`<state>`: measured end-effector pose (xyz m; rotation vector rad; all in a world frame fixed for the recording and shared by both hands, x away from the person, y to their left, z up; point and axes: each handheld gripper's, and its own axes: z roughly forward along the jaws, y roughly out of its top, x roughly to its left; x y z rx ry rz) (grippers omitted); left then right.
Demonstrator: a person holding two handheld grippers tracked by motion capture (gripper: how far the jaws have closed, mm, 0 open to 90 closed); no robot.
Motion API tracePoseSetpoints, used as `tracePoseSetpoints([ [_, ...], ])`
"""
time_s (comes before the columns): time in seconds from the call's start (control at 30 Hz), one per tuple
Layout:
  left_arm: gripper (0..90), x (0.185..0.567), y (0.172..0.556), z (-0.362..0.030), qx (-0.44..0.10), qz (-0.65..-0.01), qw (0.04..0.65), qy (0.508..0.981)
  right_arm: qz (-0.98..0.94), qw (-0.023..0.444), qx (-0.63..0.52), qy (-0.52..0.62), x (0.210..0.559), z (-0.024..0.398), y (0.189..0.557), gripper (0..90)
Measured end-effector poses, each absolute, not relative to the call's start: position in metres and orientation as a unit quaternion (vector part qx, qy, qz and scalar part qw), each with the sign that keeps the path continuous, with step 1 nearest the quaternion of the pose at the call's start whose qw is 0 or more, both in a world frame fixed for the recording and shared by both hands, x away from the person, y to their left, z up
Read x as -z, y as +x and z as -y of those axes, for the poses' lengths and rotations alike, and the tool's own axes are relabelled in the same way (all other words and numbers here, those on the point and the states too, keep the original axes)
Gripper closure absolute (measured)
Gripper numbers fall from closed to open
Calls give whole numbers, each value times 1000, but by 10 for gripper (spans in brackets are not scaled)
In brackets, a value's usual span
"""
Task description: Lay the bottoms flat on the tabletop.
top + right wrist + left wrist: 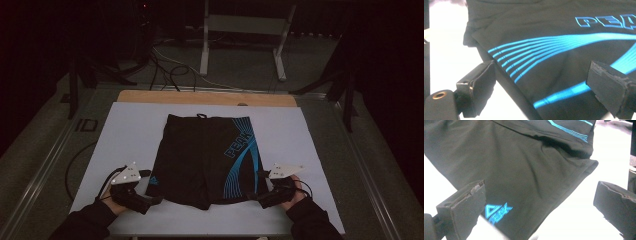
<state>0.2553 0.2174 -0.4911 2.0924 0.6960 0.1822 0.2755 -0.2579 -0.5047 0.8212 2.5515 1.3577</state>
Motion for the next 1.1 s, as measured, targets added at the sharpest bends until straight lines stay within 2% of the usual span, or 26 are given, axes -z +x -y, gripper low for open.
tracePoseSetpoints([
  [0.2,0,493,250,-229,-79,-295,446,841,-842,92,-446,288,502,272,267,95],
  [0.47,0,496,245,-239,-82,-302,447,838,-839,90,-440,308,508,288,257,95],
  [1.1,0,498,245,-237,-74,-301,459,833,-837,101,-440,309,513,286,265,97],
])
